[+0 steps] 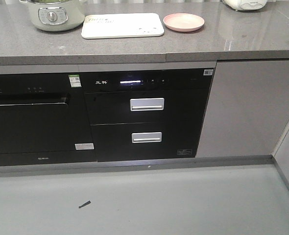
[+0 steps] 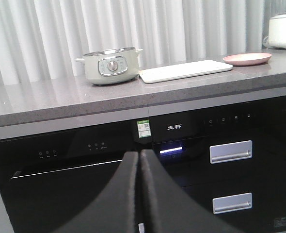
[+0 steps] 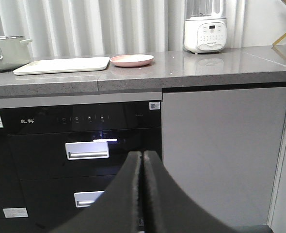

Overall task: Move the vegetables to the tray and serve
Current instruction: 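Continue driving closer to the counter, approaching the pot and tray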

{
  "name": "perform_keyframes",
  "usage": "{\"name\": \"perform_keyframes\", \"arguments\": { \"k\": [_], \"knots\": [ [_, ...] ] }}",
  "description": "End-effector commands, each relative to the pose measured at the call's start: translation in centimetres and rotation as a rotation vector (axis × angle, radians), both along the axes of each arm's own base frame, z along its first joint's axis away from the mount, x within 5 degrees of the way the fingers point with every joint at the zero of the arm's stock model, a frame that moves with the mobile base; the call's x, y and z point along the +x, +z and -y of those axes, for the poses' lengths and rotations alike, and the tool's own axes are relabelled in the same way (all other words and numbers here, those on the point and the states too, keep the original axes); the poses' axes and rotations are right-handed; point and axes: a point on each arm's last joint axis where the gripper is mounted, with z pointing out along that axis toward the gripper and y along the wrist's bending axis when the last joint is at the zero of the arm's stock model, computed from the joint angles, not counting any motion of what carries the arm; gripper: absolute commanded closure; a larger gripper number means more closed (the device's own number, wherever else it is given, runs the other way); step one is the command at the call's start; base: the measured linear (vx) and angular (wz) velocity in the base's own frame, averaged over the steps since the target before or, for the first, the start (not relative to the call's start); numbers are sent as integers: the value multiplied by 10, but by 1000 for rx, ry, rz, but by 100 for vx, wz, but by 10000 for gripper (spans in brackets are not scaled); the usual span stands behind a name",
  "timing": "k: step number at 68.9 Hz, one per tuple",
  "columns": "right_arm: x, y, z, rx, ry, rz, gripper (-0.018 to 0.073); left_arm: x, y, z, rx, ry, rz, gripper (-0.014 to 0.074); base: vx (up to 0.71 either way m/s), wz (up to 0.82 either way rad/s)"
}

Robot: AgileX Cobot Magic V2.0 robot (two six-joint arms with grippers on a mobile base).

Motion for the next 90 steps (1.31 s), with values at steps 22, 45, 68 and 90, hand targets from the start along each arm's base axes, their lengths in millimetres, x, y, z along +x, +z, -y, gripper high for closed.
{"name": "perform_keyframes", "arguments": {
  "k": [22, 45, 68, 90],
  "knots": [
    [0, 5, 0, -9, -6, 72, 563, -1, 3, 0, -3, 5, 72, 603, 6, 3],
    [0, 5, 0, -9, -6, 72, 563, -1, 3, 0, -3, 5, 72, 603, 6, 2],
    [0, 5, 0, -9, -6, 72, 563, -1, 3, 0, -3, 5, 72, 603, 5, 2],
    [0, 5, 0, -9, -6, 72, 563, -1, 3, 0, -3, 5, 72, 603, 5, 0]
  ]
}}
